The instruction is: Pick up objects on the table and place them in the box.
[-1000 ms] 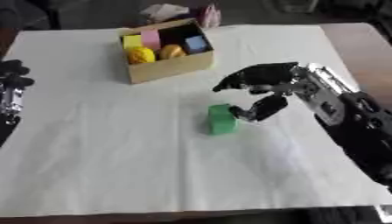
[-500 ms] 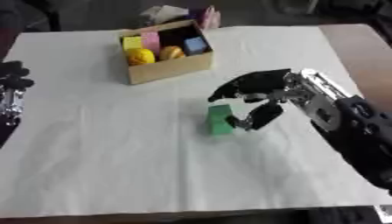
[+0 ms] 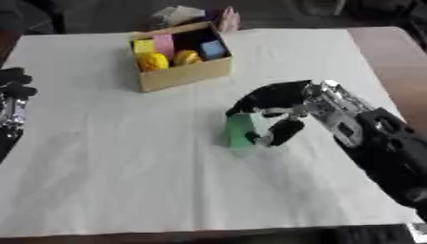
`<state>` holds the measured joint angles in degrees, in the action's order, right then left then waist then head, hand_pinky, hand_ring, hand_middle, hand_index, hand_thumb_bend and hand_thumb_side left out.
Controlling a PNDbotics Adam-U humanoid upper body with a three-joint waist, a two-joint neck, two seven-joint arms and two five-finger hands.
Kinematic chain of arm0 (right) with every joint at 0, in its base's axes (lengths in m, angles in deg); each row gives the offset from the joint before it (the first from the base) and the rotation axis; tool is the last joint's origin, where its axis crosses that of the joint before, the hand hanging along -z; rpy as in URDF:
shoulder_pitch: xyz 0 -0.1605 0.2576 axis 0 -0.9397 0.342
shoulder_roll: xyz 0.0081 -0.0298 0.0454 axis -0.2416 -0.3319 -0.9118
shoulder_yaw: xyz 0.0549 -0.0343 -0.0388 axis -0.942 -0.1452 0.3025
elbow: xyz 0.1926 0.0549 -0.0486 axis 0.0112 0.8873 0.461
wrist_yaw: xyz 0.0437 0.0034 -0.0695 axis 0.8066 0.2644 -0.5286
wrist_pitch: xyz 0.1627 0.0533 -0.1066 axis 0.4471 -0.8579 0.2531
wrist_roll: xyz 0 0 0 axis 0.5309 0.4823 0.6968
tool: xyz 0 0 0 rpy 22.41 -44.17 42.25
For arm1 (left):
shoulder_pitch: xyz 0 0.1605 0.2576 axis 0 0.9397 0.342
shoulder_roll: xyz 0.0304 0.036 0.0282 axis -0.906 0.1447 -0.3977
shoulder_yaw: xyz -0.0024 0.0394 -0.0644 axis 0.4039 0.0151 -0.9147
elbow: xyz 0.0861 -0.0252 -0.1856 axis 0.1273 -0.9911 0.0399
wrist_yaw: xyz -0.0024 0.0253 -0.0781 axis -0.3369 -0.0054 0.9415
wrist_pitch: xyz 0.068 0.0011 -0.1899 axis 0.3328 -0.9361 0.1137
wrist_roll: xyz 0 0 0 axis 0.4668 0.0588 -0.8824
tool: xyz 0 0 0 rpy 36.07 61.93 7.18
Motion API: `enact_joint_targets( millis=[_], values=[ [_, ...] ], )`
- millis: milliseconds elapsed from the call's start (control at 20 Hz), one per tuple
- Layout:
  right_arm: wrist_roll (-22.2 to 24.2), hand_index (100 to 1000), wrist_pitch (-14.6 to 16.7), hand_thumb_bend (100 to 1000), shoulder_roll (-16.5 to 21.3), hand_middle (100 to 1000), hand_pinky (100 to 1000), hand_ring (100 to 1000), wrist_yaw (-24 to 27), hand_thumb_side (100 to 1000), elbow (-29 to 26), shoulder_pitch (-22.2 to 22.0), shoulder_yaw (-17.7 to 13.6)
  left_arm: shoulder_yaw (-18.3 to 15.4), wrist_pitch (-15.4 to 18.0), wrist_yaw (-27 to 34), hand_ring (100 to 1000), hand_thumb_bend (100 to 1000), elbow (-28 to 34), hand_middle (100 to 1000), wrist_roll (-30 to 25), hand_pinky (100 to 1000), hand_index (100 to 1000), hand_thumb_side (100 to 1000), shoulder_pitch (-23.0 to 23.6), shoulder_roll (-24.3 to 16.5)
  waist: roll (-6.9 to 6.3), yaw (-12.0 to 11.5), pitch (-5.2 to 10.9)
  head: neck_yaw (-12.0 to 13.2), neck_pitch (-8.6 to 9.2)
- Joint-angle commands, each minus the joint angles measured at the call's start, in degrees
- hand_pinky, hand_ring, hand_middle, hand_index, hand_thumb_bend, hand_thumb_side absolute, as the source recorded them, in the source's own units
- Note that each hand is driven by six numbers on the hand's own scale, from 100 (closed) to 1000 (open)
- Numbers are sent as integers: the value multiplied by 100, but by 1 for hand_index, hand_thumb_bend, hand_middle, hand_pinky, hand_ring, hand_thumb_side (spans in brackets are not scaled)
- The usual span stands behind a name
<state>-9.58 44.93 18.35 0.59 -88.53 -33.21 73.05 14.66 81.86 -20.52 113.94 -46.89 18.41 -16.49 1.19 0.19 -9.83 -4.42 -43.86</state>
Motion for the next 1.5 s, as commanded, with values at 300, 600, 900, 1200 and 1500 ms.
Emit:
enact_joint_targets(
  millis=[300, 600, 900, 1200, 1500],
  values=[
    [915, 920, 1656, 100, 166, 613, 850, 791, 327, 159, -230, 172, -567, -40, 1, -25, 694, 100, 42, 681, -2, 847, 803, 622, -1, -2, -40, -16, 105, 22, -26],
    [562, 912, 900, 100, -42, 577, 829, 757, 870, 110, 447, 854, -1381, 74, 26, 56, 695, 100, 59, 682, -98, 848, 803, 627, -15, 80, -117, -167, 141, -58, -26],
    [-549, 907, -57, 100, -695, 545, 795, 715, 257, 100, 1993, 1500, -2427, 324, 65, 214, 697, 100, -3, 684, -393, 851, 803, 644, -214, 319, -155, -638, 127, -359, -26],
    [-2453, 908, -1197, 100, -1127, 554, 778, 701, -994, 100, 2593, 1788, -2930, 525, 104, 384, 697, 100, -12, 683, -635, 851, 803, 647, -463, 467, -143, -1130, 73, -839, -26],
    [-3467, 971, -2180, 100, -1450, 791, 818, 774, -1958, 325, 2885, 1739, -2920, 588, 104, 451, 696, 100, -4, 682, -727, 851, 803, 650, -524, 519, -139, -1263, 49, -1012, -26]
  ],
)
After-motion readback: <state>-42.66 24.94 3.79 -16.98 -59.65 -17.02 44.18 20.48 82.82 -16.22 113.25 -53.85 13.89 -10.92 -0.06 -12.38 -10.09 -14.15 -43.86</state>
